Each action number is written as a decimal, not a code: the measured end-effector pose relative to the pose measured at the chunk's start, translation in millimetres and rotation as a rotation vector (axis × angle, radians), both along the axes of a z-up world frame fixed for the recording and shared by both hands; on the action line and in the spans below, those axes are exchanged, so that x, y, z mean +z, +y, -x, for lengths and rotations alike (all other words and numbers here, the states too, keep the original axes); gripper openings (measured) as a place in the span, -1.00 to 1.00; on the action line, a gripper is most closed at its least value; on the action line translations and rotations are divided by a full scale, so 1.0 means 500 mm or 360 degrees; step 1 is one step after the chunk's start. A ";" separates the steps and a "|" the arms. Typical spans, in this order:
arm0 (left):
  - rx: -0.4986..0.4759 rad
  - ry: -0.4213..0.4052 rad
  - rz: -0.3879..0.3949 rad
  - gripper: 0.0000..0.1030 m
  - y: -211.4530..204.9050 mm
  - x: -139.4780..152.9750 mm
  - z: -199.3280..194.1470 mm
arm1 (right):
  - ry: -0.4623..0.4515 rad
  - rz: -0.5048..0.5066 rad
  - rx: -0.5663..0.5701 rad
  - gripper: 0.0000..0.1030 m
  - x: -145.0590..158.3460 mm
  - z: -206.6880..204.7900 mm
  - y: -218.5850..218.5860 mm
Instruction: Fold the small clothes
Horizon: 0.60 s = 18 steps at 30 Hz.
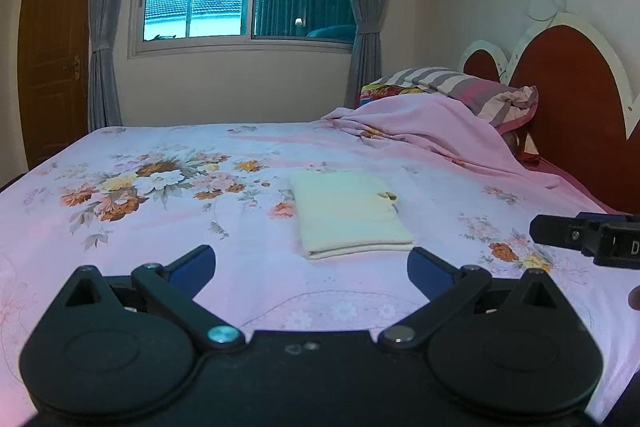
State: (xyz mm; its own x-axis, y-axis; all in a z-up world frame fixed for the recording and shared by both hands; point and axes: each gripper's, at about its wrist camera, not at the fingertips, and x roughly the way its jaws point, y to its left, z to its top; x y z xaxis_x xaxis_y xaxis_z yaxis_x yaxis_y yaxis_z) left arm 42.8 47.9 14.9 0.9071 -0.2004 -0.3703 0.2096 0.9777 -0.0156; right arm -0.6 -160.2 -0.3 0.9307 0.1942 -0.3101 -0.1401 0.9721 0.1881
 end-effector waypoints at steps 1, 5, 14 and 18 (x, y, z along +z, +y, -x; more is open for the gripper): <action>0.0001 0.0001 -0.0003 0.99 0.000 0.000 0.000 | 0.0001 0.0000 0.0001 0.76 0.000 0.000 0.000; 0.0002 0.0003 0.0002 0.99 0.000 0.001 -0.002 | 0.0005 0.0002 0.0004 0.76 -0.002 -0.003 0.000; 0.0005 -0.0010 0.0005 0.99 0.001 -0.004 0.002 | 0.0008 0.0004 0.0006 0.76 -0.004 -0.003 0.000; 0.0006 -0.0002 0.0009 0.99 0.002 -0.007 0.002 | 0.0016 0.0008 0.0011 0.76 -0.007 -0.008 -0.001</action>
State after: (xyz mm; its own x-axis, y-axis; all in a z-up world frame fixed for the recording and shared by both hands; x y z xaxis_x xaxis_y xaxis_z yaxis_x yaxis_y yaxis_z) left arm 41.8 48.8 11.2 0.9082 -0.1987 -0.3683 0.2057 0.9784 -0.0207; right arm 3.3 -160.8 -3.8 0.9261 0.1991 -0.3206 -0.1452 0.9721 0.1844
